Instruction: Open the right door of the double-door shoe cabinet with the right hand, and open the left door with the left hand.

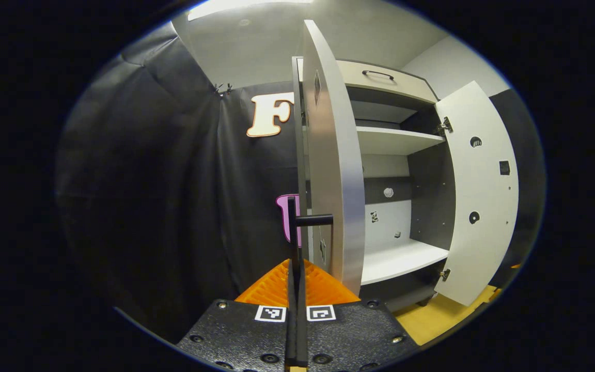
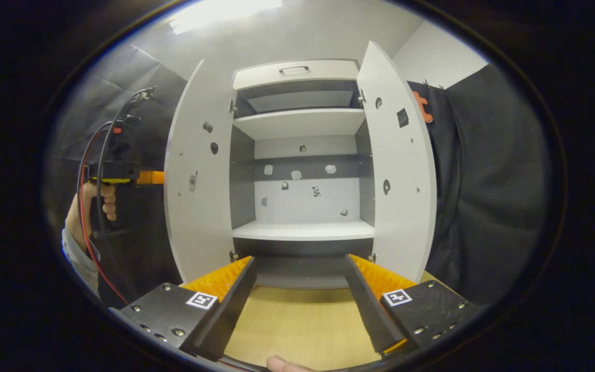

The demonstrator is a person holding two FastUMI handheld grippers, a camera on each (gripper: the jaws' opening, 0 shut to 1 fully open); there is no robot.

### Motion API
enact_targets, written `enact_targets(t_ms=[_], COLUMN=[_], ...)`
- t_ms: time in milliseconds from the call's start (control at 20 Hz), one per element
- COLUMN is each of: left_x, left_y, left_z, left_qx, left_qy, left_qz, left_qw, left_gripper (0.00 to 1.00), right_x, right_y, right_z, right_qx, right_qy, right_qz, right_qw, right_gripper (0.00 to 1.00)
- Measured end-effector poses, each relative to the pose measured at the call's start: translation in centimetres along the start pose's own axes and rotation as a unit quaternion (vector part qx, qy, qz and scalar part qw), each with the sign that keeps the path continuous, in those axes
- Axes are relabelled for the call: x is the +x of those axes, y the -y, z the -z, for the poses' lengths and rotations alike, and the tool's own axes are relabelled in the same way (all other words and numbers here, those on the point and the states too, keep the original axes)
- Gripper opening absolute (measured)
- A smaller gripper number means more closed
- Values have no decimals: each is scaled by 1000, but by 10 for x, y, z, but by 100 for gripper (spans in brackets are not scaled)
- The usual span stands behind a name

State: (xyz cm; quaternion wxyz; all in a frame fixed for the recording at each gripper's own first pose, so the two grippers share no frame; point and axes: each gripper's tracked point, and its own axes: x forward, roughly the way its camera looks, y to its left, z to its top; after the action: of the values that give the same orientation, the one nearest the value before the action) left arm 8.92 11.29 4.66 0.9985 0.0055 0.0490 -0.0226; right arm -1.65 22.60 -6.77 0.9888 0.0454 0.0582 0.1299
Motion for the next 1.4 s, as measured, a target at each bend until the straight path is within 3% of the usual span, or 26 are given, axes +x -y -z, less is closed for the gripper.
enact_targets(t_ms=[200, 350, 400, 450, 500, 550, 700, 850, 1150, 1400], left_x=[-16, -32, -39, -45, -51, -56, -73, -94, -120, -126], left_y=[0, -8, -10, -12, -12, -13, -21, -13, 30, 75], left_z=[13, 7, 10, 16, 20, 22, 30, 42, 61, 50], left_qx=[4, 51, 54, 48, 41, 36, 21, 21, 16, 18], left_qy=[-17, 11, 10, 0, -5, -8, -2, -6, -12, 5], left_qz=[-13, -37, -45, -54, -58, -61, -92, -94, -52, -23], left_qw=[1000, 998, 997, 997, 997, 997, 996, 995, 998, 1000], left_gripper=[4, 36, 47, 67, 73, 89, 92, 93, 92, 92], right_x=[-3, -3, -4, -4, -4, -4, -6, -9, -13, -13], right_y=[2, 5, 6, 6, 4, 3, 5, 6, 18, 35], right_z=[2, 1, 1, 1, 1, 1, 2, 4, 8, -3], right_qx=[-1, 7, 9, 10, 9, 8, 5, 2, 8, 10], right_qy=[-2, -1, -1, -1, -1, 0, 0, -1, -4, 4], right_qz=[2, 6, 7, 7, 6, 6, 8, 10, 19, 33], right_qw=[1000, 1000, 1000, 1000, 1000, 1000, 1000, 1000, 1000, 999], right_gripper=[100, 100, 100, 100, 100, 100, 100, 100, 100, 97])
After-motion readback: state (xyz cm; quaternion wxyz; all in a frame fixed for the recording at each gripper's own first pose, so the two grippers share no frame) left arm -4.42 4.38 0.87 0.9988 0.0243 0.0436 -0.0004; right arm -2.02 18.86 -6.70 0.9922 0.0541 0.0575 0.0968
